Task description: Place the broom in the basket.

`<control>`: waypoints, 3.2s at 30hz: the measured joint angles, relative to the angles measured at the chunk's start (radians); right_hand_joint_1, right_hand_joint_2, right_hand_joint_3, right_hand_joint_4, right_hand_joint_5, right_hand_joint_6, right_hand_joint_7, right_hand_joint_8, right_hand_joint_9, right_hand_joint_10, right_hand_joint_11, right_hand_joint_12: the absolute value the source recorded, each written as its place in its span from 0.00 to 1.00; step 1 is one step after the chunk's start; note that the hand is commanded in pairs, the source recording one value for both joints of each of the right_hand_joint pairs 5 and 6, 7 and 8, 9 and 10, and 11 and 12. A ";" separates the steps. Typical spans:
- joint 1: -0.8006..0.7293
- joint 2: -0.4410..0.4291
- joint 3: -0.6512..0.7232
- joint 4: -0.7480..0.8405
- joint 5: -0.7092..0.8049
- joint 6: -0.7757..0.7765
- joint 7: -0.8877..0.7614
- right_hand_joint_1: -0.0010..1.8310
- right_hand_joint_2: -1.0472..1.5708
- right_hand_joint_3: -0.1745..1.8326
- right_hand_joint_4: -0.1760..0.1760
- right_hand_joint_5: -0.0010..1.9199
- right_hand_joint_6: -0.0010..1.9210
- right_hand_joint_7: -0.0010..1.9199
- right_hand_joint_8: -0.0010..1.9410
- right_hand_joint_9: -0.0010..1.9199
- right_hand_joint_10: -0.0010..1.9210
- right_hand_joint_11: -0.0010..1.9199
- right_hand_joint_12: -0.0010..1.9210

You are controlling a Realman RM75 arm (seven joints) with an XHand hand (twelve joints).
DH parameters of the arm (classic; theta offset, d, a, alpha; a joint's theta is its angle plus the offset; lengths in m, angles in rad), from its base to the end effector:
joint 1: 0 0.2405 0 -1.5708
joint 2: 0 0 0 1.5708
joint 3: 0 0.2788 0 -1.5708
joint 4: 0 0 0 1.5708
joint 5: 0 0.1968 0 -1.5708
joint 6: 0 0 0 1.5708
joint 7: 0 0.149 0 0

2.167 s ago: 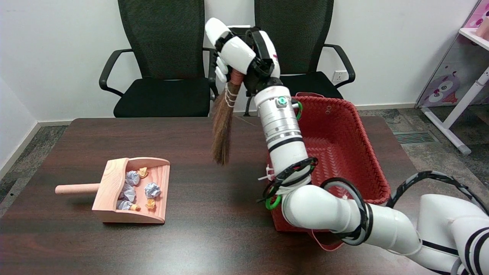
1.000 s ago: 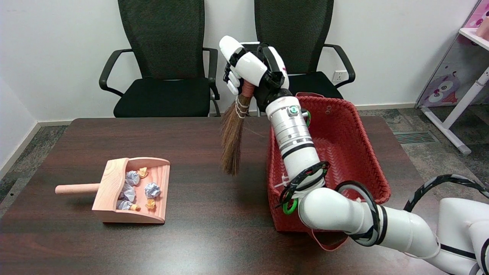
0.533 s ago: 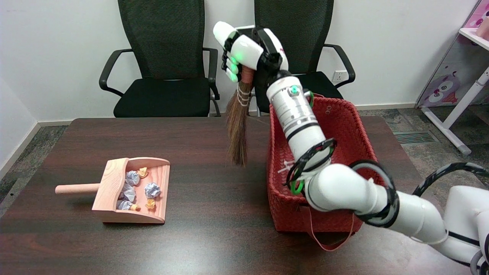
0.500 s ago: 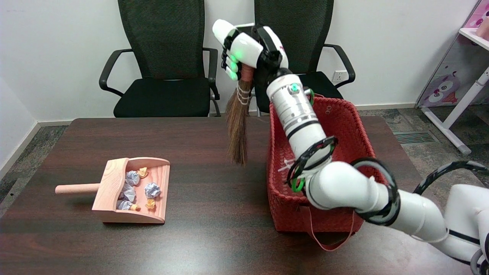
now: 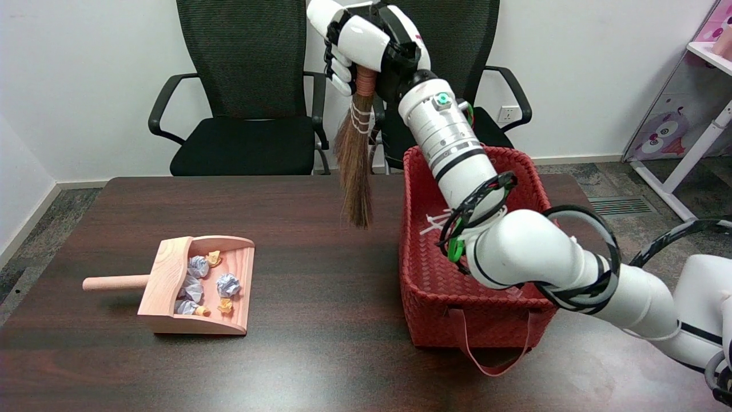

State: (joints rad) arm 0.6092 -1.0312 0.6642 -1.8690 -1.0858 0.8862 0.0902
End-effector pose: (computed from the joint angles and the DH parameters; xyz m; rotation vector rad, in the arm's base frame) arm -0.0935 -0.3843 0.2216 1.5048 -1.0837 1.5290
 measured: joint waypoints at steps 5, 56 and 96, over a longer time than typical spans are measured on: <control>0.016 0.006 0.006 -0.009 0.020 -0.015 -0.018 0.60 1.00 0.61 0.70 1.00 1.00 1.00 0.99 1.00 1.00 1.00 1.00; 0.058 0.010 0.000 -0.024 0.069 -0.042 -0.045 0.60 1.00 0.64 0.74 1.00 1.00 1.00 0.99 1.00 1.00 1.00 1.00; -0.100 0.536 0.115 -0.124 0.075 -0.030 0.231 0.60 1.00 0.73 0.72 1.00 1.00 1.00 0.99 1.00 1.00 1.00 1.00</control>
State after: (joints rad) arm 0.5091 -0.4954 0.7793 -1.9931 -1.0103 0.8561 0.3212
